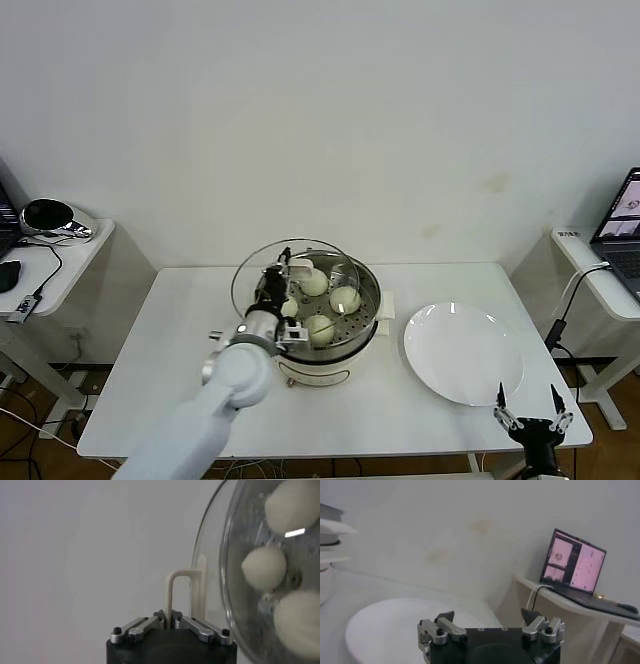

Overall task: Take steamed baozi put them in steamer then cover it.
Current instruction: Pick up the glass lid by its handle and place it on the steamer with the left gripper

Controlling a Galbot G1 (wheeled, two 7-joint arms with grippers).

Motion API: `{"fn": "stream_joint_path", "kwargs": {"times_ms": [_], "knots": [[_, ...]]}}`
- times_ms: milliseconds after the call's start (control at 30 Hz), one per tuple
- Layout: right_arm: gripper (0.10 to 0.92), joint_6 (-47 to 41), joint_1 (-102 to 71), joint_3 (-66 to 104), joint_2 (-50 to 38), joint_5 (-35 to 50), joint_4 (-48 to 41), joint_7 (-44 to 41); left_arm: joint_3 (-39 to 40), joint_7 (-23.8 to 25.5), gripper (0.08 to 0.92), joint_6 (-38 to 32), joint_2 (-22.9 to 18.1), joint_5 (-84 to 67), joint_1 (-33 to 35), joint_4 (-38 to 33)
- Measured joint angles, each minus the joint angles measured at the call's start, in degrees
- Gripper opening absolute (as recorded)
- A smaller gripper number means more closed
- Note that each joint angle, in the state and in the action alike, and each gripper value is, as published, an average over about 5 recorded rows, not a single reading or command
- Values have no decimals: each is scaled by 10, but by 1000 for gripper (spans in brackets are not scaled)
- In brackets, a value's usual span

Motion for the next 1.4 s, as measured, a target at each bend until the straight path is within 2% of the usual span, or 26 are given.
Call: {"fn": "stream_joint_path", "kwargs": {"times_ms": [600,1400], "knots": [[823,2,0,-11,2,-11,-4,0,13,7,146,-3,-67,63,-4,57],[823,5,1,-15,1,-15,-11,0,13,1,146,-11,-97,87,4,73]]}}
